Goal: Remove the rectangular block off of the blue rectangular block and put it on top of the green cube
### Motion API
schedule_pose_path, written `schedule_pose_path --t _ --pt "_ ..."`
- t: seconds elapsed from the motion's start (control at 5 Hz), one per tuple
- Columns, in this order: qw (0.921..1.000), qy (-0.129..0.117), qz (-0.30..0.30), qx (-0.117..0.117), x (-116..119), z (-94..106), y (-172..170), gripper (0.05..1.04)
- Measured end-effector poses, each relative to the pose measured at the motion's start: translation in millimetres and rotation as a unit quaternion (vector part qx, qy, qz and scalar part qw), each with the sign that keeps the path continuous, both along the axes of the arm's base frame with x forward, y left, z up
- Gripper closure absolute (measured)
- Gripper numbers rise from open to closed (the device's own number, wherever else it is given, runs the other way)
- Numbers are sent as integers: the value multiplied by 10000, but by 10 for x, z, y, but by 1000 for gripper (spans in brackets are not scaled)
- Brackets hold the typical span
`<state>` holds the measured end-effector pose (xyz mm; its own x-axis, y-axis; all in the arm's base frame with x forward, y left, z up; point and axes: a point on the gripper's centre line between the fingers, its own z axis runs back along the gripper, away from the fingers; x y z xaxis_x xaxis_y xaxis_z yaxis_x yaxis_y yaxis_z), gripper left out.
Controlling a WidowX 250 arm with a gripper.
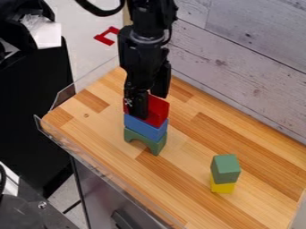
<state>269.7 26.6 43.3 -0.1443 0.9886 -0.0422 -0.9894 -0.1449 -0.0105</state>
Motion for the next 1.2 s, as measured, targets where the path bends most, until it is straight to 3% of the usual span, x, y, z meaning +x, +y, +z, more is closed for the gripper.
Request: schedule_pose_path --t 0.2,0.4,0.8,1.2 --pt "9998 177 8 93 -20 -72 34 388" --pt "10000 15 33 44 -11 -77 22 497" --pt "9995 -61 -323 -29 -10 -45 10 498" --pt "9903 -288 -1356 53 132 164 -233 498"
